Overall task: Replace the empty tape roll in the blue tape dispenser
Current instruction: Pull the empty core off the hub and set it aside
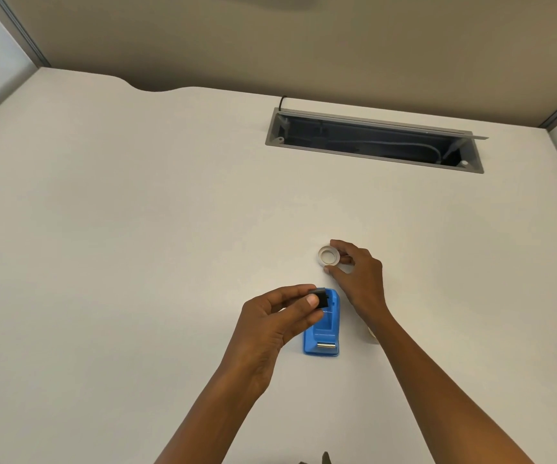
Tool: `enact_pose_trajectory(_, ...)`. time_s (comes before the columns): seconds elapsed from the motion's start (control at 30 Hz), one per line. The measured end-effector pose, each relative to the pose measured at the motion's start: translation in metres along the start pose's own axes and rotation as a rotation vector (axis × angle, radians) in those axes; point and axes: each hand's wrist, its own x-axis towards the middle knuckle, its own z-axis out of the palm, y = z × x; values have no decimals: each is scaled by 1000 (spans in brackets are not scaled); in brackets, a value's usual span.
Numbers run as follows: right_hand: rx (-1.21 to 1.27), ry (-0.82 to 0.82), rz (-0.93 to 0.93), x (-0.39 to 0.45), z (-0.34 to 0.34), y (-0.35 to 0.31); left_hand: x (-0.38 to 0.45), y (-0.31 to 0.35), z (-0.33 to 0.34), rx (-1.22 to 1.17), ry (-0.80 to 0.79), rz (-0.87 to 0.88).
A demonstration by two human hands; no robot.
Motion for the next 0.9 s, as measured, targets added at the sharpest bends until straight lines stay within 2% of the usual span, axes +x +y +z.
enact_pose_trajectory(0.43, -10, -6, -33, 0, 1, 2, 0, -2, 0, 6, 2, -13)
enact_pose_trajectory(0.57, 52, -3, -2, -2, -2, 2, -1, -1, 1, 8, -6, -12)
enact_pose_trajectory(0.9, 89, 78, 29, -26, -44, 18, -2, -2, 3, 9, -32, -10)
